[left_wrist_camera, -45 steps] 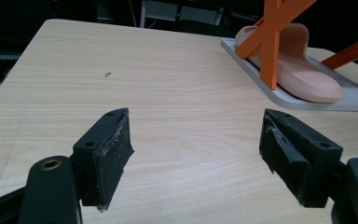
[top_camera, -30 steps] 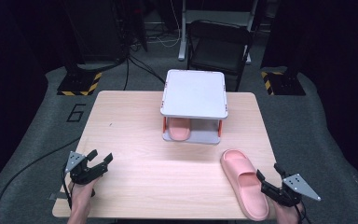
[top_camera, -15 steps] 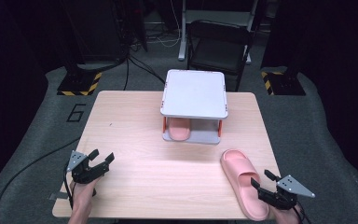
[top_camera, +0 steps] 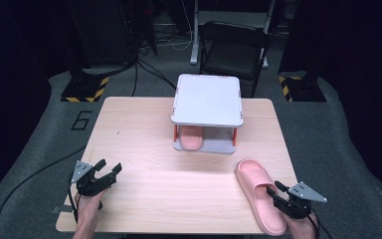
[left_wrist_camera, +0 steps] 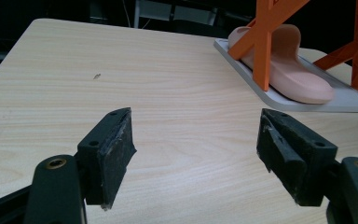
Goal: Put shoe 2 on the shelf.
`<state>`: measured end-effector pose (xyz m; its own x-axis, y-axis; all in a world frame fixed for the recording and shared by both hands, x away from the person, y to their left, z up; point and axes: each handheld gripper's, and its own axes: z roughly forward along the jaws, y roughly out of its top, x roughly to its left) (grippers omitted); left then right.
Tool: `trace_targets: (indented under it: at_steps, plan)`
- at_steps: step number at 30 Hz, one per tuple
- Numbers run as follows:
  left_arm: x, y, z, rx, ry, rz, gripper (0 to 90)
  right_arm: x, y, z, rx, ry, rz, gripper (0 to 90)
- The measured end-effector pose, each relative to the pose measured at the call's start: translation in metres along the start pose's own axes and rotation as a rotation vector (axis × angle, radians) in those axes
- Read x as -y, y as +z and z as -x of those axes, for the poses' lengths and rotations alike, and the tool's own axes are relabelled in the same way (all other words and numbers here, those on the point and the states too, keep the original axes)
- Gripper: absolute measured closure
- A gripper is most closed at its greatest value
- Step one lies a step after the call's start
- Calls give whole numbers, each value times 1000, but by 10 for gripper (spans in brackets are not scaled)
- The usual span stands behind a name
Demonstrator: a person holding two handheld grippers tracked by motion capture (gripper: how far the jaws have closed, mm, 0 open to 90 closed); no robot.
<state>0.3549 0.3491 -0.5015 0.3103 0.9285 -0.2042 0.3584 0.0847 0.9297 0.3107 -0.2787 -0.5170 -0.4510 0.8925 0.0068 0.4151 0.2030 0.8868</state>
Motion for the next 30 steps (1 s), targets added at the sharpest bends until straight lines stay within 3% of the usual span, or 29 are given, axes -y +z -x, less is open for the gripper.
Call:
trace_targets:
  at_steps: [5,14,16,24,30]
  plan:
    - [1,1,1,3,9,-7,279,-1,0,2,34,-1,-7,743]
    - [1,1,1,-4,4,2,279,-3,1,-3,84,-36,-28,822]
    - [1,1,1,-3,-1,10,279,-5,2,-5,69,-49,-28,827]
    - [-1,-2,-3,-4,-13,8,280,-24,2,-23,59,-32,-4,827]
    - [-2,-4,-4,-13,-21,20,283,-46,31,-51,54,-73,-1,819]
